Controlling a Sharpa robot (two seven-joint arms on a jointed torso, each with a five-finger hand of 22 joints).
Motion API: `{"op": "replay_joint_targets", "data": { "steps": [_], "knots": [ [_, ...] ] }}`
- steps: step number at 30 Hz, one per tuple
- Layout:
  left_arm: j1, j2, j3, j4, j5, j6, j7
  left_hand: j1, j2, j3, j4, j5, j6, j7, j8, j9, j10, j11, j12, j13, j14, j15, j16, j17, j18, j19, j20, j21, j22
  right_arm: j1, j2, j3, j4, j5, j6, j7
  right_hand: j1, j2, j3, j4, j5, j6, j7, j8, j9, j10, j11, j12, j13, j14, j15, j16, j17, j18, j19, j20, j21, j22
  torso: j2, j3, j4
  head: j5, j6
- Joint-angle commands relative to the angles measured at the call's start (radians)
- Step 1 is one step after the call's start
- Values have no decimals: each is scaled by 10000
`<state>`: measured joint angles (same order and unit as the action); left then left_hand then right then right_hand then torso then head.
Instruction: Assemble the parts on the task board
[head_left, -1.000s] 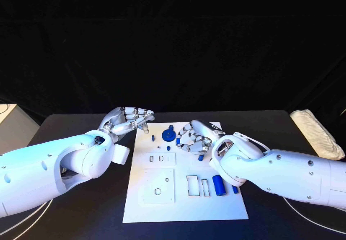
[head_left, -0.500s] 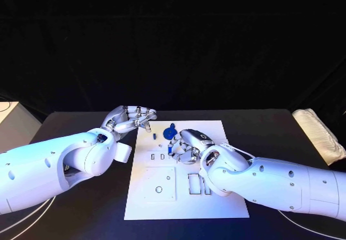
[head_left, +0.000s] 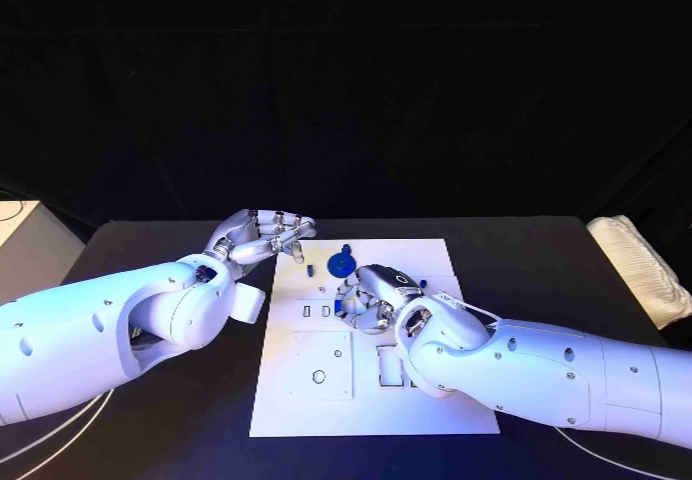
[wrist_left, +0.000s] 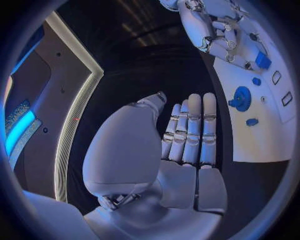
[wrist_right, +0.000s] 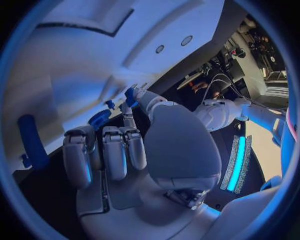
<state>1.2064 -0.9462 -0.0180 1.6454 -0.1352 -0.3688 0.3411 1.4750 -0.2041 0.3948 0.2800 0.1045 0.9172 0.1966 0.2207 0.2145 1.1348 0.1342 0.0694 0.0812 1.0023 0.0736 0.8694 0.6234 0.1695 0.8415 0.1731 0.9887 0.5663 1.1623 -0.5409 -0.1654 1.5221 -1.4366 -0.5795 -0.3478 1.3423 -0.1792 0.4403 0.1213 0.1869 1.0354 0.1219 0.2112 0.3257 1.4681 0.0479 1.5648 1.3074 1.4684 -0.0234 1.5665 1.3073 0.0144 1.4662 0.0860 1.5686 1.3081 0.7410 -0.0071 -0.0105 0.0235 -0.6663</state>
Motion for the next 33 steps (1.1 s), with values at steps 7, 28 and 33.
{"op": "replay_joint_targets", "data": {
  "steps": [7,28,33],
  "knots": [
    [5,16,4,27,-10,249,16,-86,8,45,1,-73,-61,21,48,14,-27,24,59,18,-80,-20,70,-18,133,-93,4,57,21,-48,128,-32,-80,-514,250,-124,-117,-2,49,1,-17,63,-13,54,7,1027,-64,60,2634,1024,-41,43,2635,-144,1046,-76,22,2627,-8,-8,-14,21,-25],
    [6,-11,4,34,-16,267,-20,-86,8,45,1,-73,-61,21,48,14,-27,24,59,18,-80,-20,70,-18,133,-93,4,57,21,-58,198,-58,-105,-740,527,-174,-234,-135,13,8,-19,-31,17,23,-12,1003,-41,32,2608,1024,-26,43,2635,-144,1046,-67,22,2627,-10,-8,-18,39,-34],
    [6,-17,4,34,-17,268,-27,-86,8,45,1,-73,-61,21,48,14,-27,24,59,18,-80,-20,70,-18,133,-93,4,57,21,-58,208,-63,-117,-750,510,-166,-322,-229,-8,22,-15,-169,70,-42,-47,948,2,-32,2549,1024,9,43,2635,-144,1046,-45,22,2627,-10,-5,-17,39,-29]
  ]
}}
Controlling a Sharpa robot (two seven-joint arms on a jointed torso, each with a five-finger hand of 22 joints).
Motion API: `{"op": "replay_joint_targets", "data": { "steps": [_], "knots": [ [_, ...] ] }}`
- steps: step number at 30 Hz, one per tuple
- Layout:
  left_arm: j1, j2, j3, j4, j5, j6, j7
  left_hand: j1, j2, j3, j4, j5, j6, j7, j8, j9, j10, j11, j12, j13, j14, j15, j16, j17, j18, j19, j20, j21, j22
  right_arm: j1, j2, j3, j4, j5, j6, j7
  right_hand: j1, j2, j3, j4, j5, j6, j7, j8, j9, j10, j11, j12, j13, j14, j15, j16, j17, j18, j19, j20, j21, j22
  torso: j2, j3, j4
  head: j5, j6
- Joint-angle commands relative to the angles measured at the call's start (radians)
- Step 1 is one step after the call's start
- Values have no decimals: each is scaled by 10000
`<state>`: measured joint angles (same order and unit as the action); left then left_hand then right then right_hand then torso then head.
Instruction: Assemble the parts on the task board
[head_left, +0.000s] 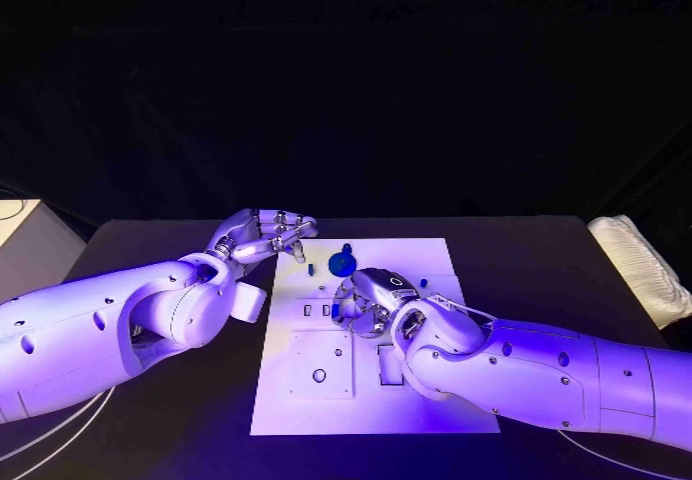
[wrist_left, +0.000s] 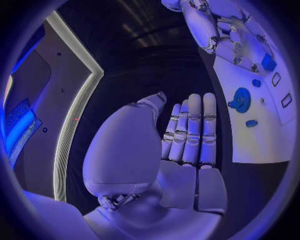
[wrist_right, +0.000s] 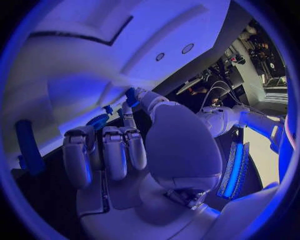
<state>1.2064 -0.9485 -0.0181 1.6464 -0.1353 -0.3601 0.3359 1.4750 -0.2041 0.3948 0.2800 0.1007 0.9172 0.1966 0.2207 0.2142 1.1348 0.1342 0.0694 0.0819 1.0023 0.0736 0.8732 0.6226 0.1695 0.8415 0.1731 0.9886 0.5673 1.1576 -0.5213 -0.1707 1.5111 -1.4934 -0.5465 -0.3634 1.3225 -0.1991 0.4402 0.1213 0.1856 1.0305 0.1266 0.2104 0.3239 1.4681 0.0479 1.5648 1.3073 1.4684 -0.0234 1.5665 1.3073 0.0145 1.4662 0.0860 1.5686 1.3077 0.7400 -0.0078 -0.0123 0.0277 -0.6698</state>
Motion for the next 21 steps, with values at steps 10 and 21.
{"op": "replay_joint_targets", "data": {
  "steps": [10,21],
  "knots": [
    [6,-10,5,27,-20,188,6,-106,4,44,8,-39,-67,19,48,22,-32,24,59,13,-89,-18,43,-17,134,-115,7,83,24,-9,7,-13,-31,-181,152,20,-288,-217,-95,68,1,-418,141,-189,-112,778,106,-228,2373,1024,104,43,2635,-145,1046,34,22,2631,6,2,2,-16,13],
    [6,-17,5,25,-25,191,-7,-106,4,44,8,-39,-67,19,48,22,-32,24,59,13,-89,-18,43,-17,134,-115,7,83,24,-8,-31,-13,0,-143,21,162,-365,-451,-508,119,10,-1187,399,-655,-358,385,342,-663,1993,1024,314,43,2635,-145,1046,225,22,2631,7,2,-2,-24,22]
  ]
}}
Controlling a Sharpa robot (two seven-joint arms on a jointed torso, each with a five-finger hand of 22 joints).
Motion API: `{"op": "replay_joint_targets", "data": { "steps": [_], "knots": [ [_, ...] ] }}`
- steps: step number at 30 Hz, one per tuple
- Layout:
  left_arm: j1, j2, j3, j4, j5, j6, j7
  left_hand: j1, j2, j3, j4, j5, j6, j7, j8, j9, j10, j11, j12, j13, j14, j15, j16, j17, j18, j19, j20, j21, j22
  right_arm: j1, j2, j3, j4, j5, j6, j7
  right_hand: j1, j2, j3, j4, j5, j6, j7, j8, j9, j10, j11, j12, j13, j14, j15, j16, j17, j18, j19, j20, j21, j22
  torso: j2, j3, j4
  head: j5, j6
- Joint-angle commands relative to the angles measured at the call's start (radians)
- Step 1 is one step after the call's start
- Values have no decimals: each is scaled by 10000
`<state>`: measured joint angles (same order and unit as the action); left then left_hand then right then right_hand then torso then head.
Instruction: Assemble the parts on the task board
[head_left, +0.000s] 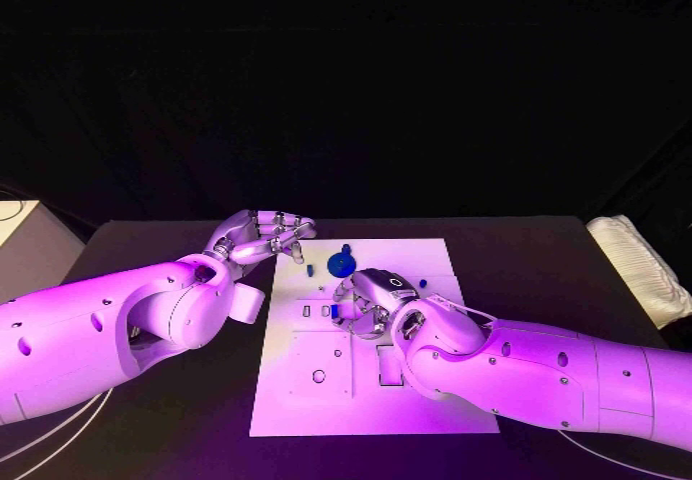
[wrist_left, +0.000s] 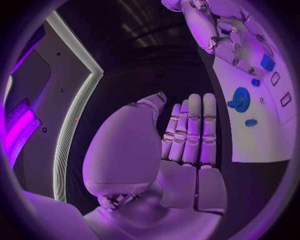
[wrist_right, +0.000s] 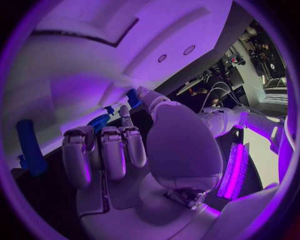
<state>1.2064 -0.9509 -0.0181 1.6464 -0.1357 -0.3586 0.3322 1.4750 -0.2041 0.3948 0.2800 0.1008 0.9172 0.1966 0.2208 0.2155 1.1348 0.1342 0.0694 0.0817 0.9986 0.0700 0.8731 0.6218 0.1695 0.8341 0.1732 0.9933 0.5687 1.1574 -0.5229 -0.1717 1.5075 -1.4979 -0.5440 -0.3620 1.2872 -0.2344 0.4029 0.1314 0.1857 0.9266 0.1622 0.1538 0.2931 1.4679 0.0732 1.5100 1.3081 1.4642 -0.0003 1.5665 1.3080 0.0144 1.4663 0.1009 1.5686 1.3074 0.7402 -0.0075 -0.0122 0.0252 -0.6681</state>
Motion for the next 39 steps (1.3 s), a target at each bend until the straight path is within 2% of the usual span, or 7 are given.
{"op": "replay_joint_targets", "data": {
  "steps": [1,8,15,19,24,30,39],
  "knots": [
    [6,7,6,23,-23,176,29,-106,4,44,8,-39,-67,19,48,10,-32,24,59,14,-52,18,43,-9,135,-42,6,36,10,-6,-29,-3,59,-94,-42,175,-5,-101,-496,90,22,-262,91,-176,-104,319,133,-190,1920,1066,129,43,2628,-144,1045,132,22,2634,5,1,-2,-1,10],
    [6,14,5,-2,-82,173,-34,-106,4,44,8,-39,-67,19,48,10,-32,24,59,14,-52,18,43,-9,135,-42,6,36,10,1,-287,4,455,-67,-361,338,1026,82,-3353,1570,122,-509,236,-525,-356,109,281,-392,1709,1066,269,43,2628,-144,1045,279,22,2634,-6,5,5,10,11],
    [8,65,5,-140,-1033,261,-1058,-387,-80,-156,17,-52,-138,-28,169,107,684,-140,820,433,379,-113,687,235,157,36,-64,333,140,357,-1042,104,1190,1461,-867,2011,1345,351,-3151,1560,85,-107,131,-307,-291,144,197,-352,1737,1066,209,43,2628,-144,1045,245,22,2634,-92,12,-35,43,17],
    [25,86,7,-253,-2155,609,-2437,-632,-25,-514,-13,-33,89,-258,871,463,1152,-447,2622,1650,2048,-386,3096,2739,53,894,-312,1301,1032,753,-1573,160,1453,3153,-761,3199,1665,579,-2830,1491,61,157,32,-83,-241,-43,102,-543,1561,1066,119,43,2628,-144,1045,162,22,2634,-203,37,-52,84,-7],
    [320,330,3,-585,-4037,1612,-4567,-1733,421,-723,95,36,-225,-681,2890,1907,-496,-806,7304,5207,3887,-721,5424,6018,-328,2449,-612,2891,3298,1262,-2311,197,1607,5193,-664,3929,1696,630,-2707,1491,51,340,-38,114,-188,-82,38,-584,1521,1062,62,38,2615,-144,1045,109,22,2634,-381,66,-29,129,-133],
    [640,846,-38,-991,-5995,2761,-6972,-2587,613,-727,136,44,-411,-856,3824,2795,-478,-944,8476,6069,4466,-844,5930,6990,-489,3113,-728,3402,4185,1721,-3088,216,1561,6529,-639,4142,1687,619,-2676,1491,47,416,-70,209,-154,-58,8,-559,1541,1066,36,43,2628,-144,1045,84,22,2634,-486,119,-22,157,-278],
    [1167,1907,-472,-1821,-8073,4580,-8333,-3407,739,-840,147,16,-700,-845,4190,3441,-636,-917,8832,6343,4435,-828,5910,6977,-504,3121,-744,3446,4245,1916,-3457,221,1393,6941,-555,3955,1664,540,-2680,1484,40,299,-64,207,-157,-123,5,-629,1474,1066,22,43,2628,-144,1045,62,22,2634,-560,205,-15,201,-438]
  ]
}}
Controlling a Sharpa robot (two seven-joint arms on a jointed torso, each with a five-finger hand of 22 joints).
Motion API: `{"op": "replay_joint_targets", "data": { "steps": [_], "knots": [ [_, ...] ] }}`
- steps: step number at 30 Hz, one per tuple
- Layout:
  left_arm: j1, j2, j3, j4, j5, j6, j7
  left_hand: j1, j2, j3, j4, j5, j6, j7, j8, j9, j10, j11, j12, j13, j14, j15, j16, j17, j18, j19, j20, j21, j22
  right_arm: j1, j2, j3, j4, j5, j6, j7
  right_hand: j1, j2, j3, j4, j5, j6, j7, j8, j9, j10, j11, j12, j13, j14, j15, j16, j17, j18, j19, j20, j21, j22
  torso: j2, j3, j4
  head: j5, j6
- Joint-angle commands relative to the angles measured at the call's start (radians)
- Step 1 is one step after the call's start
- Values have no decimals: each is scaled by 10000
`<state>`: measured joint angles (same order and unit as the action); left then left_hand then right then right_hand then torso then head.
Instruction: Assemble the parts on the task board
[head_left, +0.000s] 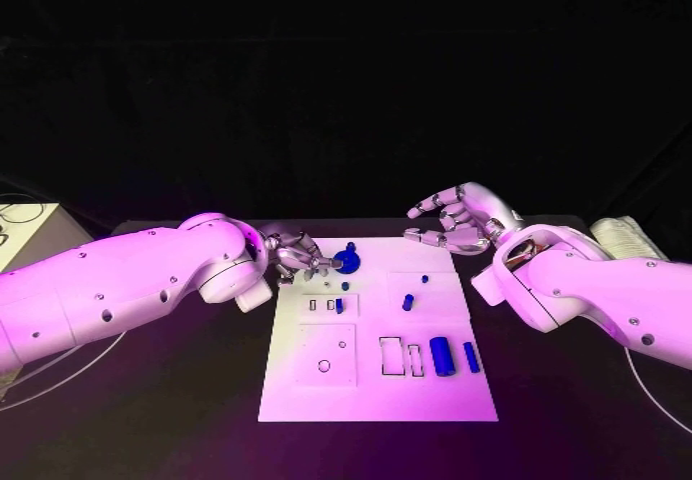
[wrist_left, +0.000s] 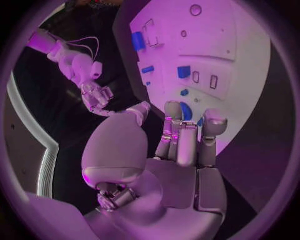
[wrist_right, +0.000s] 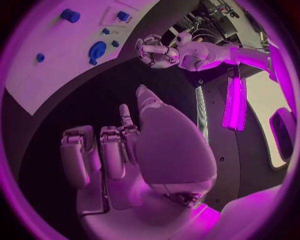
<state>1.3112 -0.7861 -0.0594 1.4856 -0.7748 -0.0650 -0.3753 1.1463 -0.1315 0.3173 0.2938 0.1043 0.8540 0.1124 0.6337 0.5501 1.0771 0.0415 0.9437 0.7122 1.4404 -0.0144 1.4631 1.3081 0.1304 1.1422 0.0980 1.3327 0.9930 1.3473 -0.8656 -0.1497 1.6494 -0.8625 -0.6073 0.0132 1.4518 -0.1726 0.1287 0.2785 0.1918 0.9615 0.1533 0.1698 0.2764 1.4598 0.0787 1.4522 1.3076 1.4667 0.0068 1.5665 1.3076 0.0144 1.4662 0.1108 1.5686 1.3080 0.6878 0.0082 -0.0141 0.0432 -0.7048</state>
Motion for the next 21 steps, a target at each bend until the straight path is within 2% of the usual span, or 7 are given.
{"op": "replay_joint_targets", "data": {
  "steps": [1,2,5,8,21],
  "knots": [
    [151,358,-86,-290,-1810,1866,-1312,-287,37,-129,13,-27,-107,-2,103,194,-116,16,89,16,-7,21,-4,84,-108,8,12,38,-28,23,-39,1,-43,580,90,167,10,-91,60,15,-23,-74,28,45,10,-46,-48,-55,1475,1041,-49,43,2632,-144,1046,-39,22,2628,-37,55,2,19,-80],
    [181,458,-110,-369,-1919,2076,-1359,-365,41,-167,12,-30,-127,2,120,238,-141,18,91,11,-19,24,-11,72,-108,3,14,38,-27,27,-44,1,-56,572,96,140,10,-91,60,15,-23,-74,28,45,10,-46,-48,-55,1475,1041,-49,43,2632,-144,1046,-39,22,2628,-38,59,3,18,-87],
    [275,779,-190,-629,-2166,2565,-1471,-622,85,-312,17,-38,-193,4,178,403,-201,25,131,31,-39,31,-18,65,-105,-26,21,27,-45,38,-53,1,-98,538,105,61,6,-98,59,15,-23,-86,29,44,9,-47,-47,-56,1473,1041,-49,43,2632,-144,1046,-39,22,2628,-28,28,3,22,-95],
    [343,1048,-259,-852,-2288,2802,-1530,-654,97,-333,13,-38,-203,4,186,430,-213,25,133,28,-37,32,-14,73,-106,-25,22,29,-40,45,-49,1,-143,480,110,-29,-3,-104,58,19,-23,-104,32,41,8,-46,-45,-55,1475,1038,-49,39,2621,-144,1046,-40,22,2628,-24,30,-1,39,-109],
    [514,1758,-557,-1521,-2396,3671,-1663,-738,181,-379,10,-33,-237,5,221,528,-264,27,144,25,-53,36,-17,65,-103,-56,28,19,-58,54,-3,1,-257,447,177,-255,-49,-108,54,44,-24,-152,40,38,6,-79,-39,-91,1441,1029,-47,25,2587,-144,1046,-42,22,2628,2,2,-2,24,-175]
  ]
}}
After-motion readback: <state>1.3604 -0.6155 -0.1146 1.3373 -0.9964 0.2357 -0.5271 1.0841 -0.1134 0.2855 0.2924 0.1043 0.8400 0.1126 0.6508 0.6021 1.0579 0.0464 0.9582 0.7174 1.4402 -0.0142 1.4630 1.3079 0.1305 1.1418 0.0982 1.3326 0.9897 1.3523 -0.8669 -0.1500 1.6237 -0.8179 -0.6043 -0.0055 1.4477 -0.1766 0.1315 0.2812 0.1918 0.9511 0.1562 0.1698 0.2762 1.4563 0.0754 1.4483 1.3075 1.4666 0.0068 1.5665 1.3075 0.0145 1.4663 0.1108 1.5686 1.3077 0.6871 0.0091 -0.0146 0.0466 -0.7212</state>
